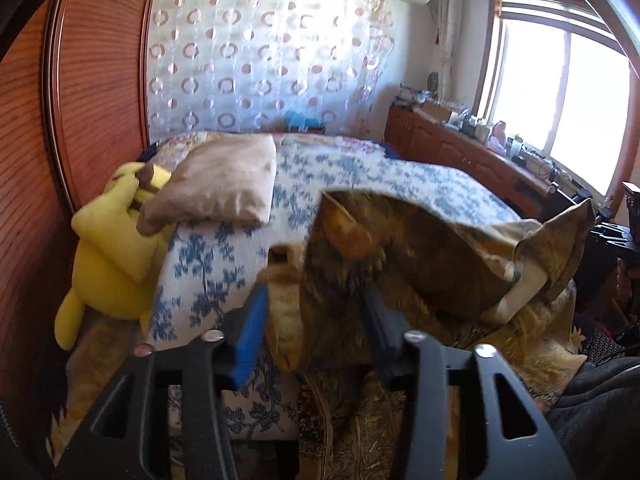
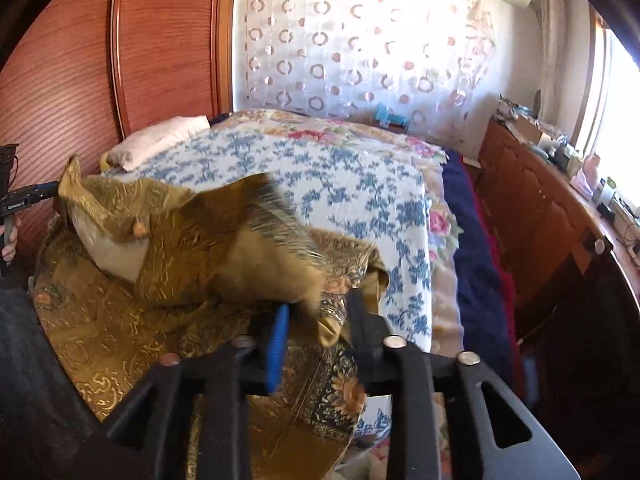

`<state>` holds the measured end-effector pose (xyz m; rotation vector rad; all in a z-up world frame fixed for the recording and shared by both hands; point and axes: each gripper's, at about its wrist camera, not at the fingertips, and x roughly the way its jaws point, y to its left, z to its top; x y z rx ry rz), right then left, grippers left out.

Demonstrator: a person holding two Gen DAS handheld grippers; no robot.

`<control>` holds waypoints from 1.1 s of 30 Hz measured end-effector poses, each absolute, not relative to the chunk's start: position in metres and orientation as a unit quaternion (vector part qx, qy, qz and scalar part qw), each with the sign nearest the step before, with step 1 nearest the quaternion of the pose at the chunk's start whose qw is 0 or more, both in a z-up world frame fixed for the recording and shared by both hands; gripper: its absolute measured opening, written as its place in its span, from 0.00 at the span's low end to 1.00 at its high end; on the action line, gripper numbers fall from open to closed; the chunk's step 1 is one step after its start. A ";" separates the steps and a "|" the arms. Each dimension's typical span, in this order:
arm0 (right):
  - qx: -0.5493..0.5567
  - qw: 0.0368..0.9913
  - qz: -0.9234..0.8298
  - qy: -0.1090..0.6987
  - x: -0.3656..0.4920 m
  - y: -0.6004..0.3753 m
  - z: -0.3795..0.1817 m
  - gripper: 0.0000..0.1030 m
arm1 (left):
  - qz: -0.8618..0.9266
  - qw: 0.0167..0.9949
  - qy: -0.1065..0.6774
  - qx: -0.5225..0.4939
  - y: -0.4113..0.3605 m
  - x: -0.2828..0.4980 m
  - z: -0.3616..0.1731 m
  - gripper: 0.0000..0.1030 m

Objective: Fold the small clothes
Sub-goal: 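Lift the hem and fold it toward the collar with both grippers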

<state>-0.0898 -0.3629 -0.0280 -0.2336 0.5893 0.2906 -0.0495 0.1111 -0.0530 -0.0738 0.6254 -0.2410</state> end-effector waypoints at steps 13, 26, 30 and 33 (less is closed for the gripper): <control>-0.089 0.962 0.122 0.226 -0.092 -0.378 0.005 0.50 | -0.082 0.965 0.247 -0.013 0.127 -0.028 -0.013 0.76; -0.077 0.952 0.109 0.276 -0.023 -0.364 -0.020 0.51 | -0.090 0.950 0.297 -0.019 0.123 0.021 -0.041 0.76; -0.071 0.945 0.108 0.300 -0.003 -0.362 -0.033 0.51 | -0.096 0.942 0.322 -0.006 0.110 0.029 -0.057 0.76; -0.071 0.939 0.106 0.320 0.010 -0.361 -0.042 0.58 | -0.099 0.935 0.342 0.002 0.103 0.034 -0.070 0.76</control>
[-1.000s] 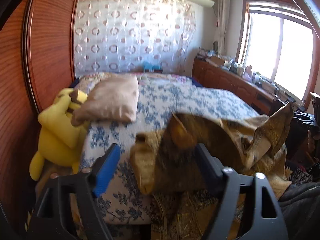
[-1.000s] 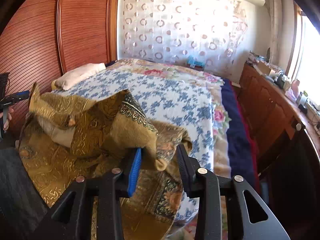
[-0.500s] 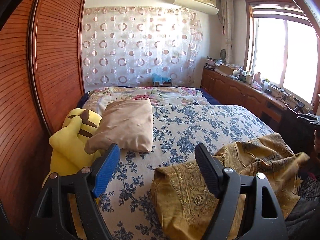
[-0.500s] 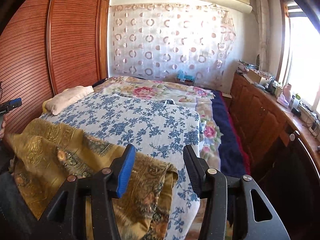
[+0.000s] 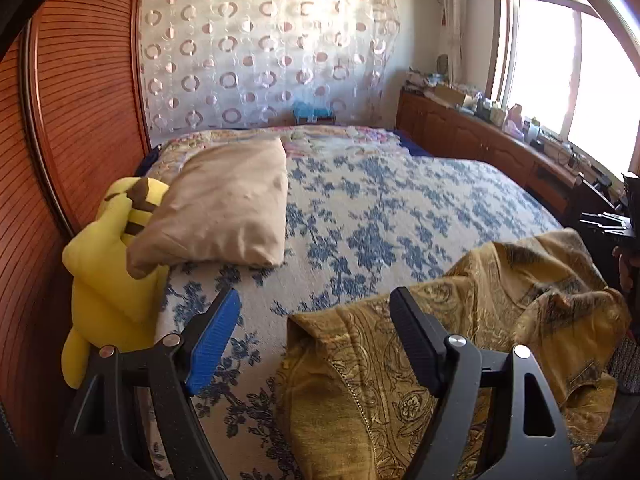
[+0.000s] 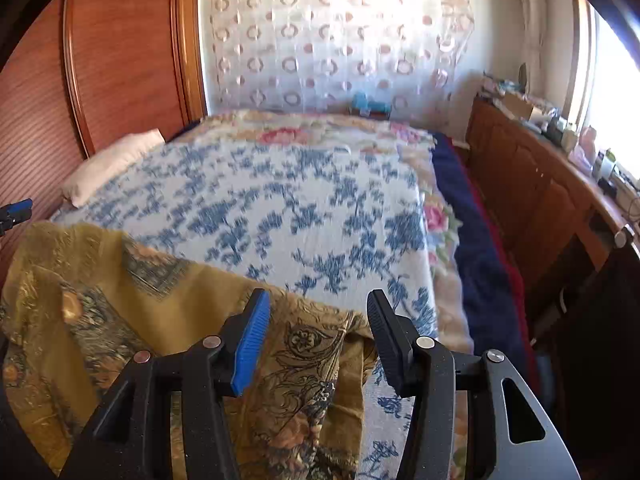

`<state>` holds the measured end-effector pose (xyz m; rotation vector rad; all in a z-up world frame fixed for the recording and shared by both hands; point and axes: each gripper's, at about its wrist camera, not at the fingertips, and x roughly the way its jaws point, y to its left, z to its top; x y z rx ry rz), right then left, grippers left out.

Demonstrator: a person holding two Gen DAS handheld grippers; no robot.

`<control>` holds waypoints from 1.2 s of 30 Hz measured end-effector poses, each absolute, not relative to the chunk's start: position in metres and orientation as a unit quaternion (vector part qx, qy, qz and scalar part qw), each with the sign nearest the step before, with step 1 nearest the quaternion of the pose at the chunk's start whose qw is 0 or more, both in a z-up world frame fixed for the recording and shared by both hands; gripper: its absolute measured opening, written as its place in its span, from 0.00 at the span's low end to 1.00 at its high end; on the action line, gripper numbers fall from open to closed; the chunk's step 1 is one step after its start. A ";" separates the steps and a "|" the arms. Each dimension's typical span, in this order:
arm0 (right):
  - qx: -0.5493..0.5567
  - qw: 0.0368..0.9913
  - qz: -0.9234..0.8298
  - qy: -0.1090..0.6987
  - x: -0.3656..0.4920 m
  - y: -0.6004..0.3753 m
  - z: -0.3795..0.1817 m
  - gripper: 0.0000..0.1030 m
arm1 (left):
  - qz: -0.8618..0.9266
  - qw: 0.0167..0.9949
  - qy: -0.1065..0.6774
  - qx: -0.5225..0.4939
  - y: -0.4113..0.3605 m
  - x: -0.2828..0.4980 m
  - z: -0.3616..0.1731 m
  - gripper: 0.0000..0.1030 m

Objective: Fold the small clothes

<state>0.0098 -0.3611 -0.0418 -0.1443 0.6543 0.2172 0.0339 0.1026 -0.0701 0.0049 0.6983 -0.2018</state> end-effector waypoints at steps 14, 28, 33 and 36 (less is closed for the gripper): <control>-0.034 0.919 0.098 0.381 0.043 -0.379 -0.077 0.82 | -0.092 0.912 0.400 -0.014 0.100 0.049 -0.105 0.76; -0.068 0.913 0.146 0.375 0.038 -0.359 -0.088 0.21 | -0.156 0.900 0.406 -0.015 0.087 0.041 -0.111 0.15; -0.072 0.922 0.162 0.345 0.015 -0.352 -0.079 0.09 | -0.168 0.915 0.365 -0.036 0.086 0.023 -0.087 0.10; -0.066 0.938 0.164 0.299 -0.012 -0.353 -0.049 0.08 | -0.174 0.930 0.319 -0.056 0.089 0.005 -0.054 0.10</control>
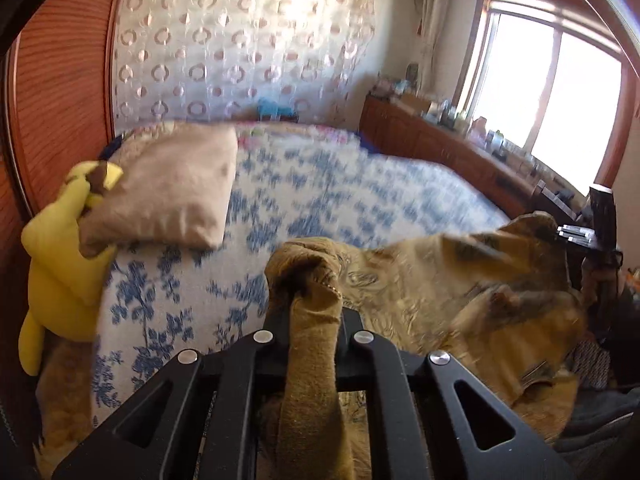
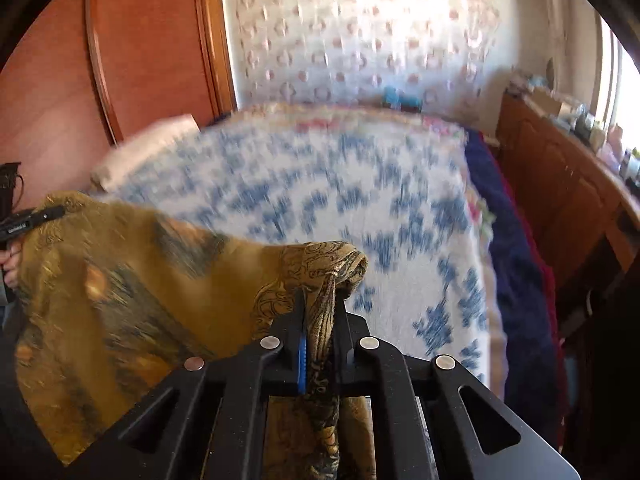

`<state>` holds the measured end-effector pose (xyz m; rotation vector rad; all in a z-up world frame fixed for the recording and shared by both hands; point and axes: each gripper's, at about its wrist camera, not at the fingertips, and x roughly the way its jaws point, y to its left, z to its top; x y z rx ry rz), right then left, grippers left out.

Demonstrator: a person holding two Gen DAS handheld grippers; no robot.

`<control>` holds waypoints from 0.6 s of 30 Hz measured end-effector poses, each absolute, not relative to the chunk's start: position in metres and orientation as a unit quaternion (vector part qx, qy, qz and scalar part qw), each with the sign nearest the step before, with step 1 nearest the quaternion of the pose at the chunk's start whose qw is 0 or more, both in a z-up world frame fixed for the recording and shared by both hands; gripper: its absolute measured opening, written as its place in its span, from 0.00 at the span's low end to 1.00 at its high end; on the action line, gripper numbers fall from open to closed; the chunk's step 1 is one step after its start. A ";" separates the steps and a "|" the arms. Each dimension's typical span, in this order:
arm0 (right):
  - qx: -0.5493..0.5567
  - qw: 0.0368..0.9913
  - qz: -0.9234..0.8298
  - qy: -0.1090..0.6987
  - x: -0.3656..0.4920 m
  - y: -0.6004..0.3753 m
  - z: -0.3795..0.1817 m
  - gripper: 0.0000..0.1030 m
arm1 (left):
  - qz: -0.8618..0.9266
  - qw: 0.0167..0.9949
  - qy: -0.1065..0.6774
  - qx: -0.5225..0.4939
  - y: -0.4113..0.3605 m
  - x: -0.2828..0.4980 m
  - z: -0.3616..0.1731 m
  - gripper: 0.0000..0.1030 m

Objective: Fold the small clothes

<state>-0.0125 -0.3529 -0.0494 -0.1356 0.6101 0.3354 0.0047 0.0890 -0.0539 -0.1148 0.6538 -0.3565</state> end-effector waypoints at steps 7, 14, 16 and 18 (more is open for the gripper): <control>-0.084 0.961 0.166 0.204 -0.081 -0.348 0.028 0.08 | -0.166 0.964 0.199 -0.053 0.092 -0.043 0.038 0.09; -0.082 0.975 0.179 0.103 -0.141 -0.354 0.117 0.08 | -0.160 0.981 0.097 -0.048 0.105 -0.067 0.120 0.09; -0.081 0.977 0.180 0.082 -0.152 -0.358 0.139 0.08 | -0.155 0.984 0.078 -0.045 0.110 -0.064 0.140 0.09; -0.082 0.978 0.178 0.066 -0.158 -0.360 0.159 0.08 | -0.151 0.986 0.059 -0.043 0.115 -0.057 0.161 0.09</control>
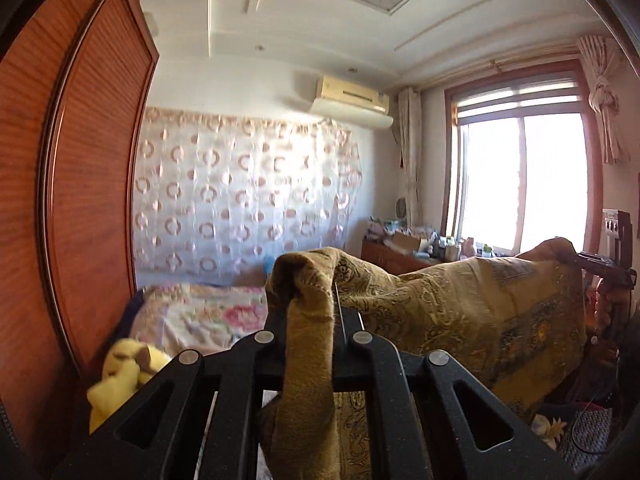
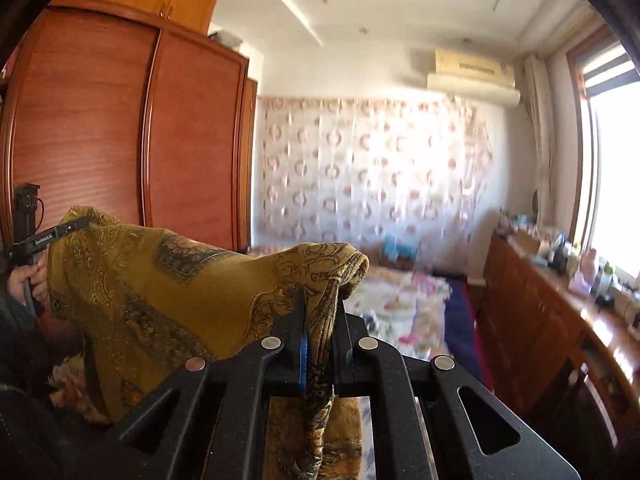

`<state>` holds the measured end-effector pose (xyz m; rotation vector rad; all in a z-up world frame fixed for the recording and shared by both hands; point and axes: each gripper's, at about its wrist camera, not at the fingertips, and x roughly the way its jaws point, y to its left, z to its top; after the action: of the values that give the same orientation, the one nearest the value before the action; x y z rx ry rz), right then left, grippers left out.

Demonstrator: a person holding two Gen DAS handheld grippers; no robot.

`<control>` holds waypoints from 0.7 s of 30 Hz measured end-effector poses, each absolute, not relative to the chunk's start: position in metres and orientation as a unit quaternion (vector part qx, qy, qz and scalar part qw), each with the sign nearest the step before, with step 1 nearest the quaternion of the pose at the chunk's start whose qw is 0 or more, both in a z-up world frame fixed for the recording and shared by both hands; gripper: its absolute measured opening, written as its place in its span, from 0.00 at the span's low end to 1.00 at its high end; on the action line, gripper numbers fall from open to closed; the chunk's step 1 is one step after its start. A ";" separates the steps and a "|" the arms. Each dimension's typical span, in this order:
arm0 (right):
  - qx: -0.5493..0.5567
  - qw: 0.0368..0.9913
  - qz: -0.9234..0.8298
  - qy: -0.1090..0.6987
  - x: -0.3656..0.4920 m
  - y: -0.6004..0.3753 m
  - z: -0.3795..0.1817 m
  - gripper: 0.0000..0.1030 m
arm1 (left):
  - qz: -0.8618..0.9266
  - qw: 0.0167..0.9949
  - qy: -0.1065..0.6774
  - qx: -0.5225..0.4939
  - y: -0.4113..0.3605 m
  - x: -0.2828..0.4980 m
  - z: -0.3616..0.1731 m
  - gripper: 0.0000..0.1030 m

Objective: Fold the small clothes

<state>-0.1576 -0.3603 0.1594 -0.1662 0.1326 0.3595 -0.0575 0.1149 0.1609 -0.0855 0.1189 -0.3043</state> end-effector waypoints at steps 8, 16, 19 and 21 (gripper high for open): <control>-0.107 0.981 0.159 0.033 -0.127 -0.344 0.211 0.08 | -0.121 0.991 0.050 -0.023 0.121 0.011 0.198 0.09; -0.109 0.978 0.093 0.152 0.027 -0.297 0.155 0.30 | -0.067 0.985 0.160 0.014 0.120 0.148 0.118 0.38; -0.091 0.971 0.037 0.219 0.082 -0.295 0.110 0.54 | -0.071 0.975 0.209 0.020 0.120 0.175 0.075 0.49; -0.054 0.967 0.029 0.247 0.099 -0.305 0.082 0.54 | -0.080 0.969 0.232 0.015 0.119 0.178 0.055 0.69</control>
<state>0.0986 -0.3055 0.0822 -0.1088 0.4985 0.0592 0.1781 0.1192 0.0550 0.0298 0.4693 -0.1617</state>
